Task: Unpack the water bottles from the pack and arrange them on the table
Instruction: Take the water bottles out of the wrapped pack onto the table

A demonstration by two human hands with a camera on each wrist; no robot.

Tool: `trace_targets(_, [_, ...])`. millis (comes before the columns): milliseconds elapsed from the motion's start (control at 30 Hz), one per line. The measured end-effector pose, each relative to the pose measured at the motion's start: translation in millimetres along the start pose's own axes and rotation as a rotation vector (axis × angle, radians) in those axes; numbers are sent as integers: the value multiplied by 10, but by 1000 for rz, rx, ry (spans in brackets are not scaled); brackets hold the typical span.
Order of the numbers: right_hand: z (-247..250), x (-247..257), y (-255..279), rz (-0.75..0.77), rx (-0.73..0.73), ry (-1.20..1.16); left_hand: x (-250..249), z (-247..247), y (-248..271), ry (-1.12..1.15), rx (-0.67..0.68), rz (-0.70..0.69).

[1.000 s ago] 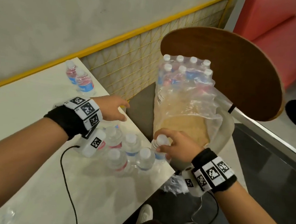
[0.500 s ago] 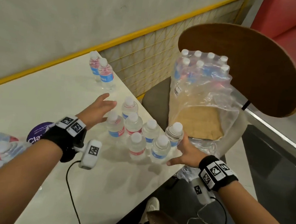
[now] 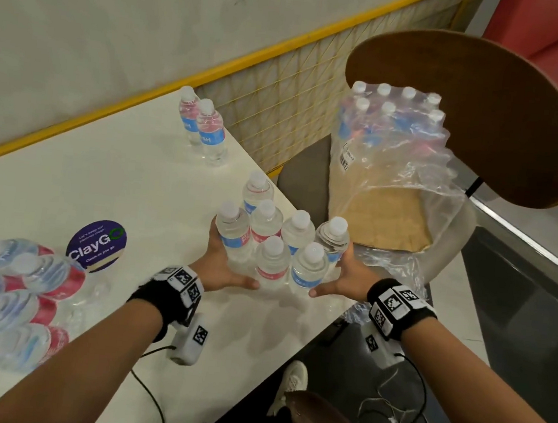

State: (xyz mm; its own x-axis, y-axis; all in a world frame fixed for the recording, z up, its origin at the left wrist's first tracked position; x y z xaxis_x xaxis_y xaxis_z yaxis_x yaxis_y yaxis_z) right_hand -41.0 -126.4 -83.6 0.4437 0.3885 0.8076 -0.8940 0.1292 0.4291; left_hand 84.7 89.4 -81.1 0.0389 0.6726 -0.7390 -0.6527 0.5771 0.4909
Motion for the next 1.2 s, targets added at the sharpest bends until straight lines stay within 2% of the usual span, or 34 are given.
trace_targets(200, [-28, 36, -25, 11, 27, -2, -61, -62, 137, 101, -75, -96])
trace_targets(433, [-131, 80, 15, -10, 36, 10, 5, -137, 234, 209, -198, -135])
trace_targets(533, [-287, 161, 44, 20, 46, 6, 103, -148, 264, 193, -230, -132])
trace_targets(667, [-578, 257, 66, 62, 31, 22, 76, -148, 375, 176, -244, -219])
trace_targets(733, [-714, 315, 76, 94, 2, 9, 107, -140, 437, 81, -239, -242])
trace_targets(800, [-845, 368, 93, 121, -28, 1, 261, -146, 479, -29, -221, -202])
trace_targets(900, [-1027, 499, 128, 174, -69, -21, 535, -125, 531, -47, -229, -101])
trace_targets(1000, [-1201, 670, 156, 224, -104, -36, 611, -163, 599, 25, -210, -130])
trace_targets(1133, [-1487, 734, 103, 165, -83, -31, 816, -21, 765, 154, -336, -71])
trace_targets(1200, [-1631, 798, 64, 183, -38, -18, 951, 93, 846, 201, -391, -25])
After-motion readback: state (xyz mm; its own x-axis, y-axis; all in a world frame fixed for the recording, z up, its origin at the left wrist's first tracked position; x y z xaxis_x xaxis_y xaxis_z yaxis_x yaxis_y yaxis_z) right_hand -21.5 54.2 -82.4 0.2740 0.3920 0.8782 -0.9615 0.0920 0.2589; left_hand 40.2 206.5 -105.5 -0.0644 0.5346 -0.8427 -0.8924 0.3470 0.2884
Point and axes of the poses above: each hand's wrist, its own y-axis away from the middle knuckle, its own z-axis out of the back of the hand, x = y × z, the point moved 8 cm from there along -y, towards the middle knuckle, and after that the axes turned 2 degrees about z, right-handed, at the moved point
